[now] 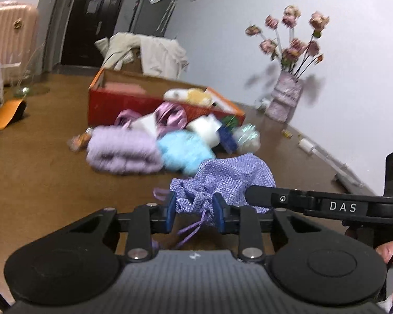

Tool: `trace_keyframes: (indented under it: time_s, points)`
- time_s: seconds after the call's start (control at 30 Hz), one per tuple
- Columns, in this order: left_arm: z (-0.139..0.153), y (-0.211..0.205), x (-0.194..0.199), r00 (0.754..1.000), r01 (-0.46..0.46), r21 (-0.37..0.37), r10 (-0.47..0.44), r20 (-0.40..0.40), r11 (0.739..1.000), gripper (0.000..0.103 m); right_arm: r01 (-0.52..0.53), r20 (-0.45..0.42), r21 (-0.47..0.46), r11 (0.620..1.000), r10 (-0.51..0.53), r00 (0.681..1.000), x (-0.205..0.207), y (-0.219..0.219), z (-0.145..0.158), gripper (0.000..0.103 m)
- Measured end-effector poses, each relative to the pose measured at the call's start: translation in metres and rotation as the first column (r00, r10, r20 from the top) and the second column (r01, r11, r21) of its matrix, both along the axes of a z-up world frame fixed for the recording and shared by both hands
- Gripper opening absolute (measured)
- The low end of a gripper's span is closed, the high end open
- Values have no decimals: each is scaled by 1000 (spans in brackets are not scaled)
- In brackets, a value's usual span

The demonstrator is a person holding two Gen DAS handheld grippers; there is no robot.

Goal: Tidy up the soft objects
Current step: 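Carry the purple pouch with the right gripper into the box and release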

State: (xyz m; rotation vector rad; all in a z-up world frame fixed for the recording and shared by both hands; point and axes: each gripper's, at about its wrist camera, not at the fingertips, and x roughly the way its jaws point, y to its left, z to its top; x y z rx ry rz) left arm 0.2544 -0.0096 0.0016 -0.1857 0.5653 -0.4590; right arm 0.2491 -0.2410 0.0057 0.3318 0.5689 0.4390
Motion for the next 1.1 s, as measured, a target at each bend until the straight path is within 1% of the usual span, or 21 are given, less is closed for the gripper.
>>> trace_keyframes:
  time_s: [0.1,0.17,0.23,0.33,0.4,0.43,0.5,0.53,0.63,0.73,0.83,0.9,0.93,0.97,1.03,1.1]
  points:
    - [30,-8,16,997,29,-17,-27,69,999,30,-4,67,-6,1000,4,998,14,-13,28,16]
    - [56,-16,38,991,49,-21,-46,122,999,30,-8,101,-1,1000,8,995,36,-26,52,16]
    - [86,-27,73,985,74,-31,-68,160,997,30,-3,151,-8,1000,4,988,66,-39,84,16]
    - [123,-45,125,978,81,-28,-74,197,996,30,19,205,-20,1000,-14,979,110,-53,124,16]
    - [138,-56,156,975,78,-37,-68,214,996,30,45,224,-34,998,-36,974,138,-59,141,16]
    - [142,-63,175,977,76,-47,-65,203,996,30,51,209,-39,998,-42,977,157,-62,145,16]
    - [138,-70,208,985,73,-64,-63,158,995,30,72,171,-31,997,-65,983,184,-69,144,17]
    - [131,-73,225,991,70,-88,-59,118,994,30,78,137,-32,996,-73,988,199,-72,138,17]
    - [99,-80,262,998,53,-91,-50,27,994,30,92,44,-60,994,-90,995,235,-75,111,17]
    - [60,-88,288,997,45,-55,-48,-54,997,30,101,-37,-137,985,-107,994,261,-69,73,17]
    - [25,-93,304,988,41,-7,-41,-148,999,30,88,-118,-179,980,-110,987,277,-64,42,17]
    - [11,-93,307,985,51,16,-48,-164,999,31,80,-136,-207,975,-109,985,280,-61,30,19]
    - [7,-93,307,985,53,27,-47,-168,998,32,76,-141,-219,973,-109,984,281,-60,26,22]
    - [5,-94,307,984,56,32,-50,-170,998,33,73,-148,-231,970,-109,983,281,-58,25,26]
    - [4,-93,307,983,64,40,-57,-174,997,36,65,-154,-262,963,-108,982,281,-56,23,28]
    - [6,-92,303,984,65,43,-57,-167,997,40,69,-143,-281,957,-112,983,279,-54,26,32]
